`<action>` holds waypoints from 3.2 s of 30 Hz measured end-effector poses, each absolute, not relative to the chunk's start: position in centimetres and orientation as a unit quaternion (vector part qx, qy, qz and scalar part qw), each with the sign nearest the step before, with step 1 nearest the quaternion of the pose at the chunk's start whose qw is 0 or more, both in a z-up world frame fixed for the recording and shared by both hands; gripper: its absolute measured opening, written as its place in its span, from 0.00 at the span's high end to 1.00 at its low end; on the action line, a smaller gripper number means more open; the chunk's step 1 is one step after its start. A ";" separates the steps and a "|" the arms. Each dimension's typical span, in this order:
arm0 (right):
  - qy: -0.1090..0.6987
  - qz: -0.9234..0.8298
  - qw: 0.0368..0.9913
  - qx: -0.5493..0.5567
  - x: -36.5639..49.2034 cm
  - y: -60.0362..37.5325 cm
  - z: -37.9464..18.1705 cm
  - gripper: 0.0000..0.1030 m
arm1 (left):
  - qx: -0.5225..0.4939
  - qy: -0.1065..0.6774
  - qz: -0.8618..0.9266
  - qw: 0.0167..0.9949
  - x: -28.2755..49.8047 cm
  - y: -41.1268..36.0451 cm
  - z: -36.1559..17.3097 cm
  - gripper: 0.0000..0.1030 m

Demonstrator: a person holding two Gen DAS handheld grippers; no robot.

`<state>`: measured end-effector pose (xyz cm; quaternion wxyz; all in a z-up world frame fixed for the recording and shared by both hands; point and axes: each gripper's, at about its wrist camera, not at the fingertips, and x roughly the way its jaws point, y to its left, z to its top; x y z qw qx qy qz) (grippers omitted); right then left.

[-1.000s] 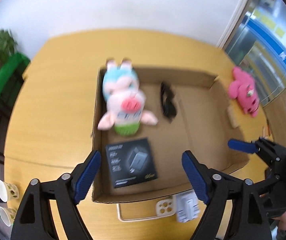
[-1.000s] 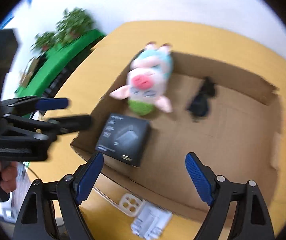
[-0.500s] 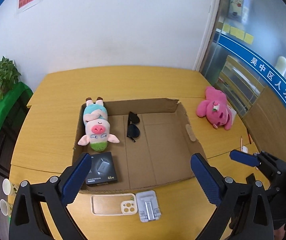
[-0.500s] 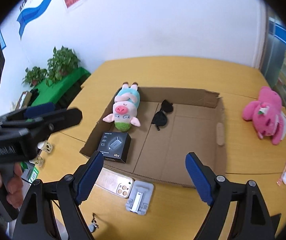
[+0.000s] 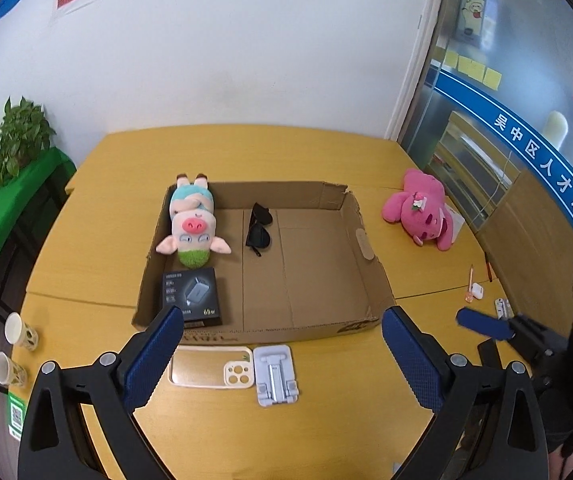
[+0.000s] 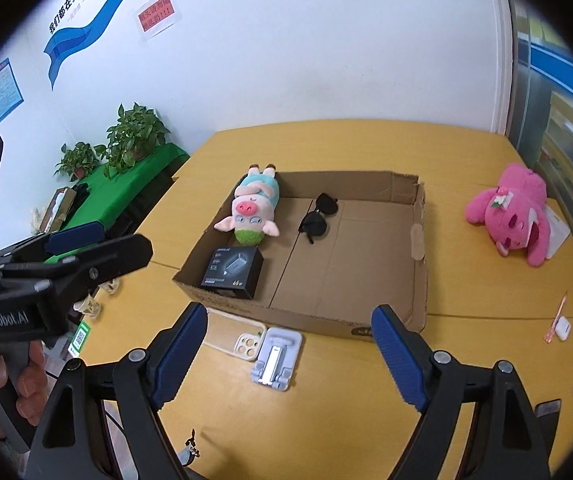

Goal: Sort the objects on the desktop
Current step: 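Open both grippers and withdraw them toward the white phone stand, then close the left and right grippers together on the white phone stand, then lift the phone stand with both grippers and lower it into the box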

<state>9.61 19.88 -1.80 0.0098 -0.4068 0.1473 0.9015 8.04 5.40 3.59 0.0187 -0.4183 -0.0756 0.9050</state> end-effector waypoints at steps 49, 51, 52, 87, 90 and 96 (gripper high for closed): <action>0.108 0.822 0.021 -0.559 6.3 11.9 -28.4 0.35 | -0.661 -0.144 0.712 0.185 -0.1 3.0 -22.8 0.06; 0.108 0.820 0.023 -0.561 7.2 12.1 -28.4 0.35 | -0.669 -0.160 0.701 0.191 -0.1 4.4 -23.5 0.09; 0.115 0.819 0.022 -0.561 7.7 12.3 -28.4 0.35 | -0.672 -0.167 0.696 0.193 0.0 5.0 -23.8 0.09; 0.158 0.869 -0.001 -0.470 11.8 20.3 -17.7 0.36 | -0.603 -0.103 0.771 0.175 1.7 13.5 -13.8 0.51; 0.146 0.888 0.008 -0.436 9.8 21.6 -13.3 0.36 | -0.563 -0.094 0.799 0.186 0.0 13.4 -9.5 0.51; 0.125 0.916 0.018 -0.381 5.4 22.2 -6.9 0.36 | -0.502 -0.091 0.836 0.201 -3.5 11.8 -3.0 0.51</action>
